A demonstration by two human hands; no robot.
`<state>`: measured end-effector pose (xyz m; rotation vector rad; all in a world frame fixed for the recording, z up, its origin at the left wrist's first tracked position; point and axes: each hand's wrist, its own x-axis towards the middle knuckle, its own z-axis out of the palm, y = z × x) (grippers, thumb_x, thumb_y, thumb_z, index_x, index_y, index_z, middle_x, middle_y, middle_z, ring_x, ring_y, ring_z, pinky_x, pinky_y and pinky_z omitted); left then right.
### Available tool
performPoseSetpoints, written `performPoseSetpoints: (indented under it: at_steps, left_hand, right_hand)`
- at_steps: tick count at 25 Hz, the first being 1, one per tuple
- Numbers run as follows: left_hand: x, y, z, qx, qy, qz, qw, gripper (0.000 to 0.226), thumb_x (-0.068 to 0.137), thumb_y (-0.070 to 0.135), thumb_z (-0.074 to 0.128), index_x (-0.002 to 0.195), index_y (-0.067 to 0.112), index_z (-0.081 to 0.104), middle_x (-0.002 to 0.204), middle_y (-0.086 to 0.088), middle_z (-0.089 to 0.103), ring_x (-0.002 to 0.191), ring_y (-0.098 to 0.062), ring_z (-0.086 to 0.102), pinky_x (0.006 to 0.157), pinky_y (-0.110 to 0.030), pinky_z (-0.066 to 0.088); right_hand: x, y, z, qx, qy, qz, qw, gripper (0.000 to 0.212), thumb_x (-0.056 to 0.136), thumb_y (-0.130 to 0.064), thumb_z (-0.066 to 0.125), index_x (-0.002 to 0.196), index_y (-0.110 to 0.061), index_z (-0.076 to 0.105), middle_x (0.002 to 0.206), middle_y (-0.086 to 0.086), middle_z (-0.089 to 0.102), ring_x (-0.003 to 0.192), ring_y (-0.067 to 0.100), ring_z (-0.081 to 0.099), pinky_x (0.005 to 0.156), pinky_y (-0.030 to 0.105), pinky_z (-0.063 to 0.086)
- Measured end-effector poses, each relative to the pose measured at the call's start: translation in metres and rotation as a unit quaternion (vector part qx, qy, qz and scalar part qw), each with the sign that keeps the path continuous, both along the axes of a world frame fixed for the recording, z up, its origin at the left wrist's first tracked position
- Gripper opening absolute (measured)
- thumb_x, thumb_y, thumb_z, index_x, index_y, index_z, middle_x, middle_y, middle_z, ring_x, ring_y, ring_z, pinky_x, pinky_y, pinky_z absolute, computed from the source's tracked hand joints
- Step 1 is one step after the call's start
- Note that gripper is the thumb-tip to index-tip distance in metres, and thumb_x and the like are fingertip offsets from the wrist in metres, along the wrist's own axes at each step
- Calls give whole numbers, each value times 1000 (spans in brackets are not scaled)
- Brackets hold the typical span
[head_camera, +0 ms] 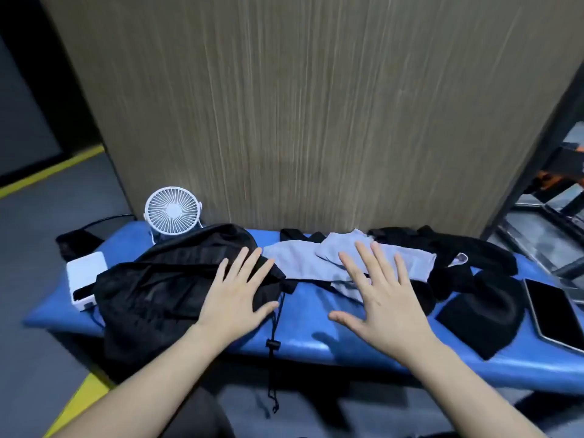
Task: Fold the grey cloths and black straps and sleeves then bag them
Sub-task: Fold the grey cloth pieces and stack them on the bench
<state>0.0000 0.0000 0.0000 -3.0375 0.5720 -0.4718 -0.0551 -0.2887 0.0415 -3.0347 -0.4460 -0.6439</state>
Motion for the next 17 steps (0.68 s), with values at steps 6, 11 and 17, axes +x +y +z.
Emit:
performPoseSetpoints:
  at_steps: [6,11,17]
  left_hand:
    - [39,10,-25,63,47,3,997,90,79,81,38,155,34,30,164,-3,27,150,-34,25,111,-67,28]
    - [63,37,-44,36,93,59,993,83,82,83,16,155,49,-3,167,10,-7,155,-29,-5,116,-67,7]
    - [86,77,-38,19,148,85,985,96,63,96,-9,151,57,-5,167,14,-9,155,-25,-6,117,-65,8]
  right_hand:
    - [55,27,-47,-54,76,16,996,90,83,-85,30,153,-29,40,164,5,29,153,36,21,117,66,23]
    - [82,40,-68,-31,108,20,993,83,83,-84,33,150,-36,38,166,1,25,154,36,13,117,65,10]
    - [90,46,-78,-46,113,20,992,81,85,-83,32,150,-36,38,165,2,26,154,35,13,117,68,13]
